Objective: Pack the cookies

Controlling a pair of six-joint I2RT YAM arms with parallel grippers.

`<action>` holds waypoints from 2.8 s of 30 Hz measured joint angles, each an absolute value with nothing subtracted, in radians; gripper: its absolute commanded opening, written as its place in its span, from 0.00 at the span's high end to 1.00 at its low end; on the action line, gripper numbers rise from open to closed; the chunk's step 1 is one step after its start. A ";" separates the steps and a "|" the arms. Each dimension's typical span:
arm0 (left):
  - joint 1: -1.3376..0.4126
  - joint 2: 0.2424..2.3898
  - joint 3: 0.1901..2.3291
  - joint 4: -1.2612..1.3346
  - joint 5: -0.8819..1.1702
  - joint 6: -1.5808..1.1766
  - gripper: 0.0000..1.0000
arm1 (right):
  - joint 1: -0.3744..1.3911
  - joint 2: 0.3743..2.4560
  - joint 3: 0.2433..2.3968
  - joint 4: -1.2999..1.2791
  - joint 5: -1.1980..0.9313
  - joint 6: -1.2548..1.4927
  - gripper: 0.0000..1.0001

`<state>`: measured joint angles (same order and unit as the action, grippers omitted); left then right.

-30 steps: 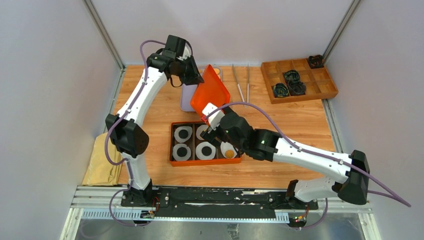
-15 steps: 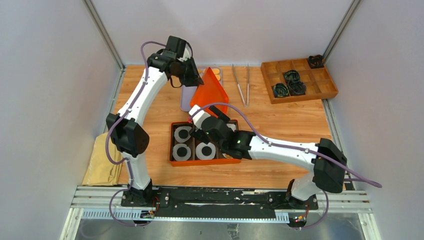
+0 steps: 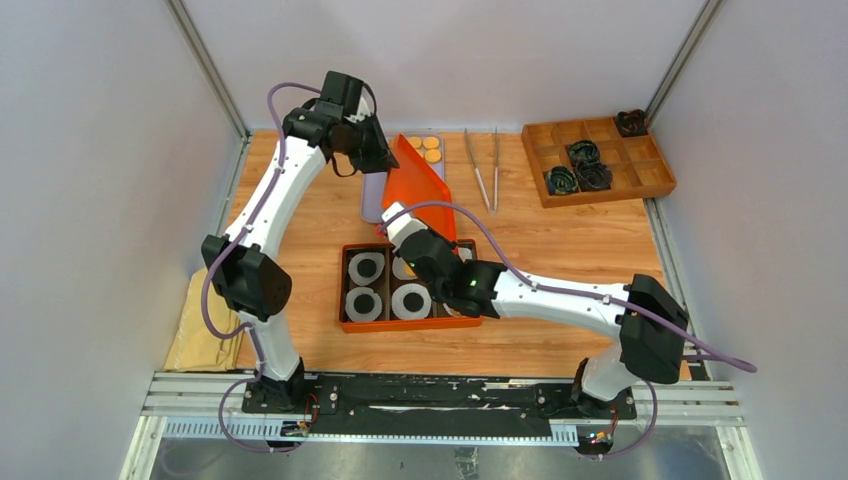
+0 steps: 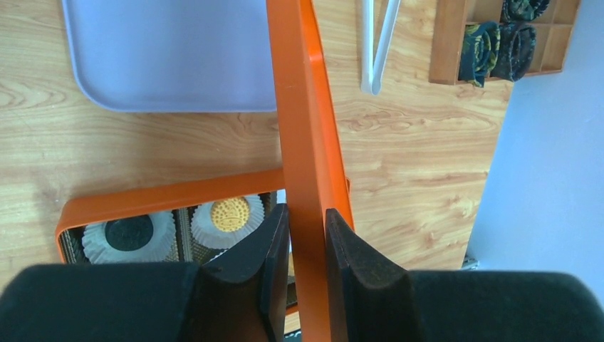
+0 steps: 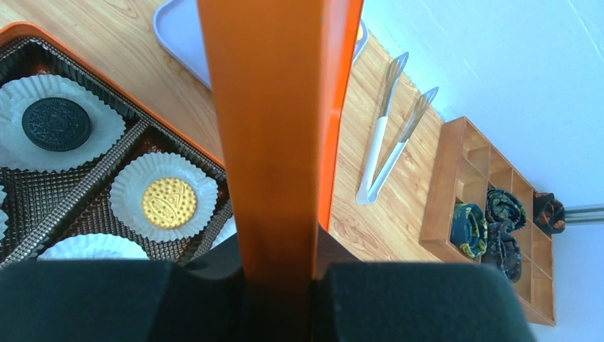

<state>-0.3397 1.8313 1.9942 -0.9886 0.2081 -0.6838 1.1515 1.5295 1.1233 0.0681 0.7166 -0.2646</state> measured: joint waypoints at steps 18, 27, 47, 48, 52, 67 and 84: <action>-0.326 1.728 2.103 -0.780 0.059 -0.536 0.12 | 1.058 1.235 1.130 -0.184 0.475 -0.060 1.00; -0.318 1.382 1.685 -0.524 -0.006 -0.482 0.13 | 0.687 1.049 1.131 -0.240 0.043 0.224 1.00; -0.598 1.256 1.514 -0.459 -0.583 -0.220 0.16 | 0.063 1.181 1.005 0.302 -0.819 1.018 1.00; -0.603 1.271 1.515 -0.474 -0.640 -0.214 0.16 | 0.044 1.203 0.991 0.344 -0.841 1.058 1.00; -0.653 1.329 1.540 -0.514 -0.830 -0.163 0.12 | -0.032 1.285 0.925 0.545 -0.921 1.225 1.00; -0.677 1.455 1.610 -0.563 -1.088 -0.167 0.10 | -0.080 1.728 0.892 1.376 -1.100 1.852 1.00; -0.656 1.278 1.288 -0.526 -0.943 -0.291 0.12 | 0.165 1.733 0.807 1.435 -1.240 1.802 1.00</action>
